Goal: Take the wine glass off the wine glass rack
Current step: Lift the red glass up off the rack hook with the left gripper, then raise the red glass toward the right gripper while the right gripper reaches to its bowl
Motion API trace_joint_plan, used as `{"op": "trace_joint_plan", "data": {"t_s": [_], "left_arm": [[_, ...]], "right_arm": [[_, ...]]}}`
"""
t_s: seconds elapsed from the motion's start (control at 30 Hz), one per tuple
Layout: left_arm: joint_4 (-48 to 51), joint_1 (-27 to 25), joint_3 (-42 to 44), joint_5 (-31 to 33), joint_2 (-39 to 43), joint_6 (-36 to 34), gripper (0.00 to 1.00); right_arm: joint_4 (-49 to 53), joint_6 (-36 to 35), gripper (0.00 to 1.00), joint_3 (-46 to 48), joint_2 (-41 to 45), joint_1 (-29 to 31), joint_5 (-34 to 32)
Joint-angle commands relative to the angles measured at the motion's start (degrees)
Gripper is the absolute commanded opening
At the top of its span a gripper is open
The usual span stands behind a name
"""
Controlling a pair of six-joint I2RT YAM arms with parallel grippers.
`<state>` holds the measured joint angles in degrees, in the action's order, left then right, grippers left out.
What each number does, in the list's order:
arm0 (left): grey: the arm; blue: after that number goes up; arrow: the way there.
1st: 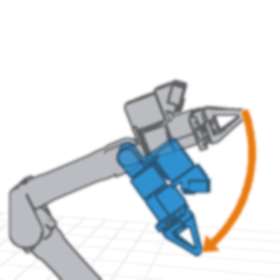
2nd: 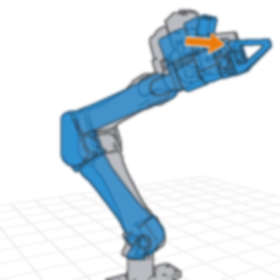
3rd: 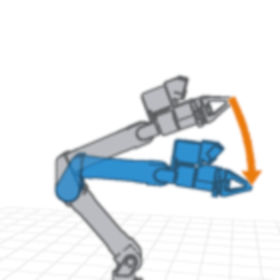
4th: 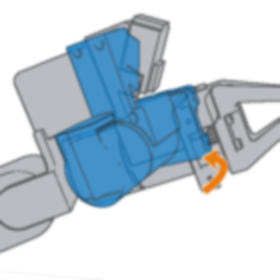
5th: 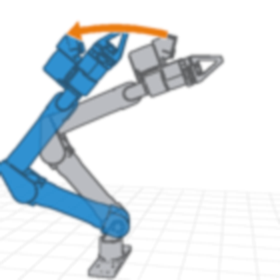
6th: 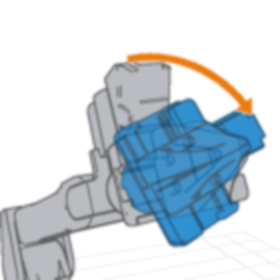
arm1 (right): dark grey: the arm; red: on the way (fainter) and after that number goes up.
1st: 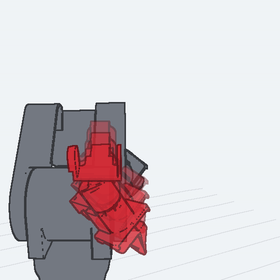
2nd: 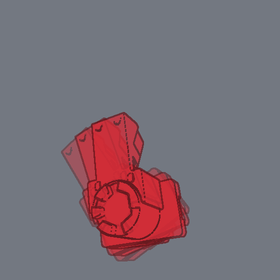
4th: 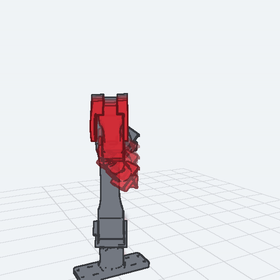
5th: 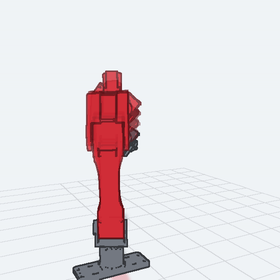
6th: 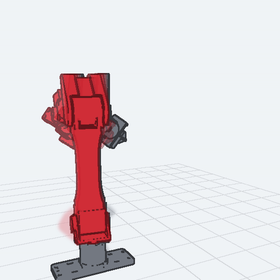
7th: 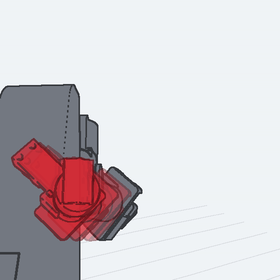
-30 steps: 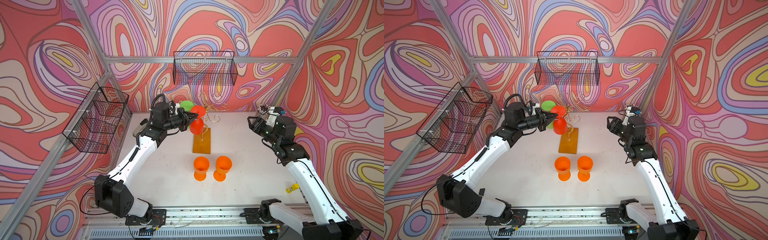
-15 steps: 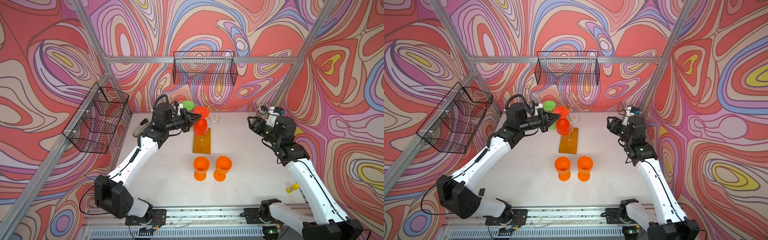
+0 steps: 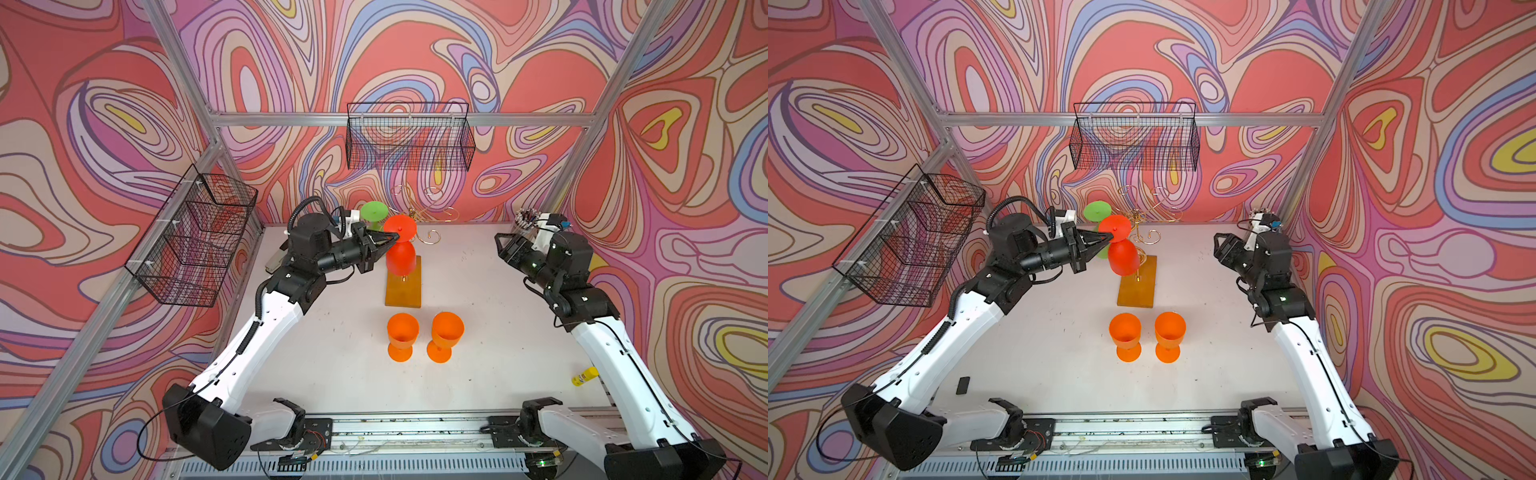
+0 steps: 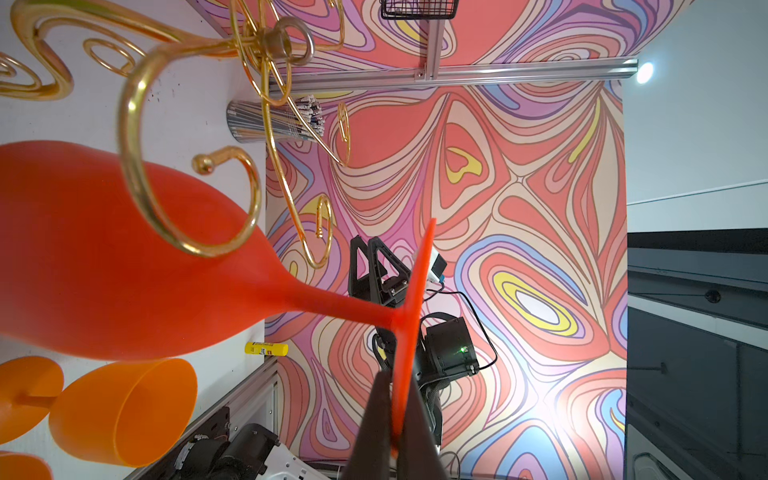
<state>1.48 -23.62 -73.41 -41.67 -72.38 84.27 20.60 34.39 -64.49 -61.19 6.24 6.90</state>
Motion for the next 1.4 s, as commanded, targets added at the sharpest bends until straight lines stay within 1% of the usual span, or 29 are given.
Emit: {"op": "trace_joint_plan", "data": {"t_s": [0.0,0.2,0.33,0.43,0.5,0.57,0.63,0.73,0.9,1.03,1.1,1.37], "left_arm": [[-1.5,0.1,1.0,-1.7,2.7,1.4,0.00],[-4.0,0.1,0.2,-4.9,6.2,1.9,0.00],[-5.5,0.1,-1.0,-6.2,8.1,1.8,0.00],[-10.5,0.1,-1.2,-7.0,8.5,4.0,0.00],[-13.2,0.1,-1.5,-6.9,8.6,4.5,0.00],[-18.6,0.1,-1.0,-6.9,8.3,6.3,0.00],[-24.2,0.0,-0.9,-7.1,7.5,8.4,0.00],[-27.8,-0.6,-2.2,-7.7,6.1,9.0,0.00],[-34.1,-2.2,-5.1,-8.9,2.9,10.8,0.00],[-39.5,-4.1,-6.8,-8.8,0.4,12.7,0.00],[-42.6,-4.7,-7.4,-8.7,-0.7,14.3,0.00],[-47.0,-5.9,-7.5,-8.0,-2.1,15.6,0.00]], "right_arm": [[0.1,0.3,0.66,-0.5,0.2,-0.1,0.6],[0.8,0.6,0.66,-1.9,0.6,0.0,2.7],[0.6,1.8,0.66,-3.4,2.0,0.0,6.5],[-1.0,4.2,0.66,-4.3,3.1,0.0,10.0],[-3.0,6.1,0.67,-4.6,3.5,0.0,13.6],[-6.8,8.4,0.67,-4.5,3.6,0.0,18.0],[-12.6,12.0,0.67,-3.8,3.4,0.0,23.3],[-22.0,17.6,0.67,-2.7,2.3,-0.1,30.3],[-36.3,25.5,0.67,-0.5,0.3,-0.1,37.2],[-45.9,30.8,0.67,0.0,-2.4,0.4,40.2],[-46.2,30.5,0.67,-0.4,-3.3,1.1,40.2],[-50.5,30.5,0.67,-2.2,-6.6,5.8,40.5]]}}
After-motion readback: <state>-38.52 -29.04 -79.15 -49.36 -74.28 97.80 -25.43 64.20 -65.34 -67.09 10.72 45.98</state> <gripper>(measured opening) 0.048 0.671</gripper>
